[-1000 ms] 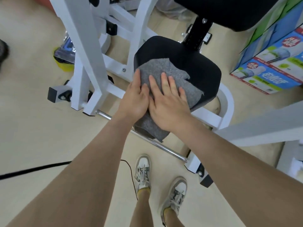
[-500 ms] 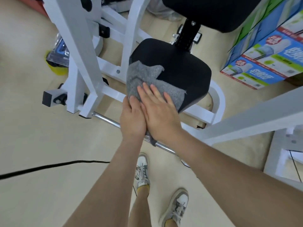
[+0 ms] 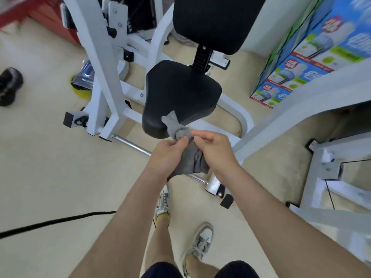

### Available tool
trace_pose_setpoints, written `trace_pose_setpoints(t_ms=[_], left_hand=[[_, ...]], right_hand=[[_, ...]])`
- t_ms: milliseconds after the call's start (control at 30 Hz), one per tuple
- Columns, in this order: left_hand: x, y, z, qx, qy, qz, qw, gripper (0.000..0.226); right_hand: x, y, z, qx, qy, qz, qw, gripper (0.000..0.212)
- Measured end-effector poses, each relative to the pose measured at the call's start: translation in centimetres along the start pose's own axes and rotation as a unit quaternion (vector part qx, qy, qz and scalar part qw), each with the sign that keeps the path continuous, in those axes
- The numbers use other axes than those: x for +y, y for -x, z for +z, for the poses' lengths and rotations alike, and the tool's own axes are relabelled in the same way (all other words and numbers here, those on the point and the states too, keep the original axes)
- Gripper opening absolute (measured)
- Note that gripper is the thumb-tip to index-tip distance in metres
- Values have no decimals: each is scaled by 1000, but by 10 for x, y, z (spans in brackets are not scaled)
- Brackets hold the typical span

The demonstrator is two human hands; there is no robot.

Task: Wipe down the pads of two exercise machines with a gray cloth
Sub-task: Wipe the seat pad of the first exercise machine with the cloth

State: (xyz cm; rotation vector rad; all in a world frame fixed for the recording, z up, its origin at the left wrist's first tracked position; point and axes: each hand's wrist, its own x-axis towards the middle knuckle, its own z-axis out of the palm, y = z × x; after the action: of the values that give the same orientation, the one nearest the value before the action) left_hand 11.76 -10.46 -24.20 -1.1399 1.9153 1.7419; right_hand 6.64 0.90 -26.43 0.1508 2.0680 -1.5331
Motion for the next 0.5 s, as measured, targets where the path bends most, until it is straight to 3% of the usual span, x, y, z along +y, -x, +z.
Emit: trace_pose_setpoints(t_ms=[67, 100, 300, 367, 433, 500], left_hand=[[8, 28, 8, -60, 64, 9, 996, 26], [11, 40, 14, -79, 72, 23, 994, 38], [28, 114, 42, -196, 50, 170, 964, 81], [36, 133, 56, -193, 21, 195, 961, 65], [46, 144, 73, -137, -42, 222, 965, 35], [57, 150, 88, -106, -107, 259, 954, 13]], right_hand=[[-13, 24, -38, -10, -141, 68, 988, 21], [-18, 35, -57, -14, -190, 87, 978, 20], [-36, 95, -135, -57, -333, 137, 931, 35], [-39, 115, -153, -31, -386, 148, 910, 34], [-39, 135, -169, 9, -416, 173, 893, 31], [-41, 153, -182, 40, -402, 188, 895, 37]])
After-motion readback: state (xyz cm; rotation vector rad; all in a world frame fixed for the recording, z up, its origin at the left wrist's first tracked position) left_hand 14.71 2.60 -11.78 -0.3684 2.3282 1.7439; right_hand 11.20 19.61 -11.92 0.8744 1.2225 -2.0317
